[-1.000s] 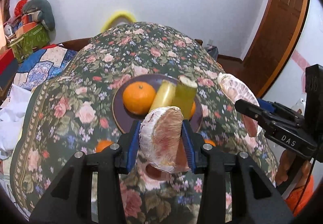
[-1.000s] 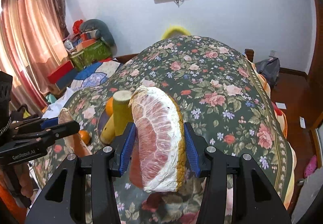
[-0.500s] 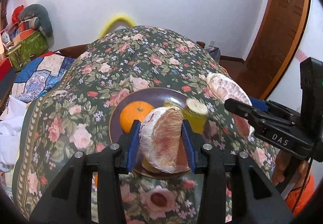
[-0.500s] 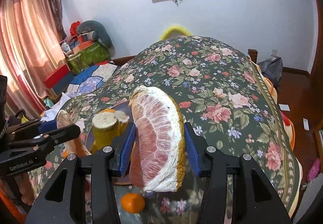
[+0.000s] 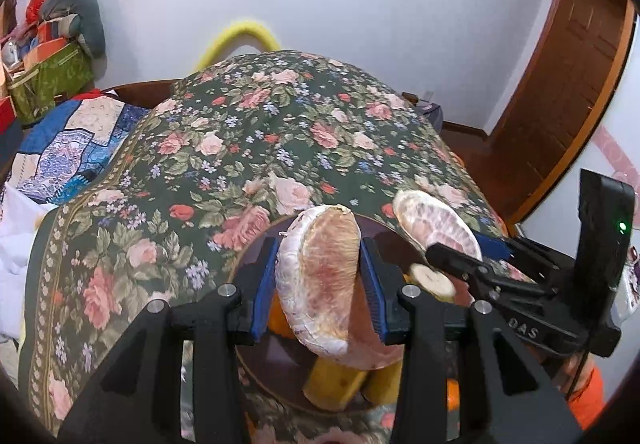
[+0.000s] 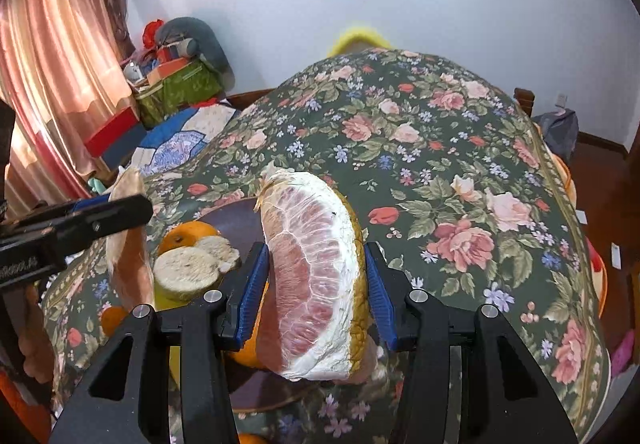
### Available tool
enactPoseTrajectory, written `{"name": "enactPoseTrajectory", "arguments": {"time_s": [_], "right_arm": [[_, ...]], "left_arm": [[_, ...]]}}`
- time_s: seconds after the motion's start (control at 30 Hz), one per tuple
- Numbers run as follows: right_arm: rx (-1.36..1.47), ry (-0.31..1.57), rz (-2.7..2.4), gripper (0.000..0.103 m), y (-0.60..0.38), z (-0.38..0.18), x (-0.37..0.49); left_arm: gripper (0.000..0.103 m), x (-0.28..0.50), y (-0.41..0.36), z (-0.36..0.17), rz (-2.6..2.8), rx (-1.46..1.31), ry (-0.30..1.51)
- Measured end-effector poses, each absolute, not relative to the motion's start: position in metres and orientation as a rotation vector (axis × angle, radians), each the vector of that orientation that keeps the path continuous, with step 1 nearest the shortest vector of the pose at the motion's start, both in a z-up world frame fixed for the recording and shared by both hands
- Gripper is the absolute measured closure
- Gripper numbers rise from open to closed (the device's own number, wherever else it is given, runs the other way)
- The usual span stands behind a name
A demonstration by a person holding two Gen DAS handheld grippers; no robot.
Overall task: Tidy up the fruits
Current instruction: 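Lower the right tool's segment onto the plate while the left tool places its segment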
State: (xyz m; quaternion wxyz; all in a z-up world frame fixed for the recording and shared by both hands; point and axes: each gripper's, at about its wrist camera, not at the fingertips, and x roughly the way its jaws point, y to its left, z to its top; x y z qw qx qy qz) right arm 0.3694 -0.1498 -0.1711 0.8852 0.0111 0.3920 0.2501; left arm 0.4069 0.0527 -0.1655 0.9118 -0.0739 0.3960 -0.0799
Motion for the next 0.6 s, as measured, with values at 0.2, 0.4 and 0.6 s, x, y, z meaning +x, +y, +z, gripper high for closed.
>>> {"name": "enactPoseTrajectory", "arguments": {"time_s": [0.2, 0.4, 0.6], "right_arm": [[-0.010, 0.842, 0.532, 0.059, -0.141, -0.179, 0.378], [-0.006, 0.879, 0.550, 0.058, -0.142, -0.185, 0.386], [-0.025, 0.881, 0.543, 0.057, -0.143, -0.185, 0.387]], "left_arm": [[0.063, 0.430, 0.053, -0.177, -0.148, -0.152, 0.850], [0.063, 0.441, 0.049, -0.188, -0.134, -0.145, 0.895], [0.056, 0.441, 0.051, -0.196, -0.156, -0.178, 0.925]]}}
